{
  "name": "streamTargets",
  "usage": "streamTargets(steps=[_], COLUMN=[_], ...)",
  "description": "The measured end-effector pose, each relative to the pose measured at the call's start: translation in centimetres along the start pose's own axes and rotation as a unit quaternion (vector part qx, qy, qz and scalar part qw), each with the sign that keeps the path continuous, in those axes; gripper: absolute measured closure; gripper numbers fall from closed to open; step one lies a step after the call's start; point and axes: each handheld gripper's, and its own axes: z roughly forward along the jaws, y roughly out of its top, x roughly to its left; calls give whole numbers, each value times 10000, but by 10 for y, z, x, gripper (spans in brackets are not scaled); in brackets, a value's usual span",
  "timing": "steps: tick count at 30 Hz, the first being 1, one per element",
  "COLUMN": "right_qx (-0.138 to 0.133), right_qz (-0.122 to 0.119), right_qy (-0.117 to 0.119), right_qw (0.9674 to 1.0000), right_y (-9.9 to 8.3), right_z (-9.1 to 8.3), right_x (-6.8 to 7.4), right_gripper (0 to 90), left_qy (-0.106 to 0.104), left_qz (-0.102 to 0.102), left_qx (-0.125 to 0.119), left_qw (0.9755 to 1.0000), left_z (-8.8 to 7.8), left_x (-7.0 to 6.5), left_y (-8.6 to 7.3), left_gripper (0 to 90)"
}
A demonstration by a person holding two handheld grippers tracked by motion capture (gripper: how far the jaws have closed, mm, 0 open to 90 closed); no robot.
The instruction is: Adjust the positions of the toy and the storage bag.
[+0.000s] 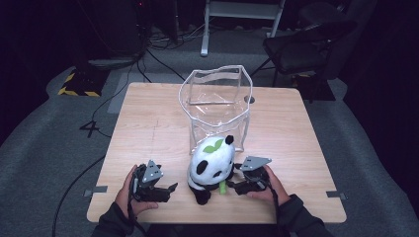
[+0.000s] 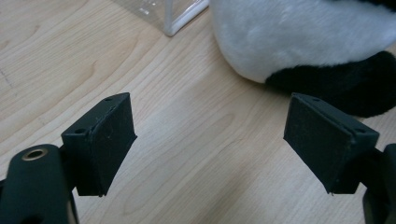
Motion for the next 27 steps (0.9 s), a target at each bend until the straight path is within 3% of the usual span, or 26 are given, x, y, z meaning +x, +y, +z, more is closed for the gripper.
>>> streamTargets(steps=[4,5,9,14,19,22,27], right_qx=[100,77,136,132,152,112,57], right_qz=[-103,-2,17,86,182,255,294], right_qy=[-59,-88,-245,-334,-424,-441,-488], right_qw=[9999,9999,9996,9993,9988,9986,9984], right_y=[-10,-14,-21,-28,-34,-37,-39], right_z=[-16,-23,-30,-37,-43,-47,-52], right_x=[-9,-15,-22,-29,-35,-38,-41], right_gripper=[260,260,259,258,258,258,257], left_qy=[-42,-53,-186,-335,-421,-494,-575], left_qz=[30,32,52,231,124,272,336], left_qx=[-50,-102,-225,-131,-122,6,-4], left_qw=[10000,9999,9996,9991,9990,9984,9978], left_z=[-2,-3,-3,10,24,33,48], left_x=[-6,-8,-16,-29,-33,-39,-43], left_y=[5,7,14,17,21,24,30], left_gripper=[163,162,159,161,159,159,164])
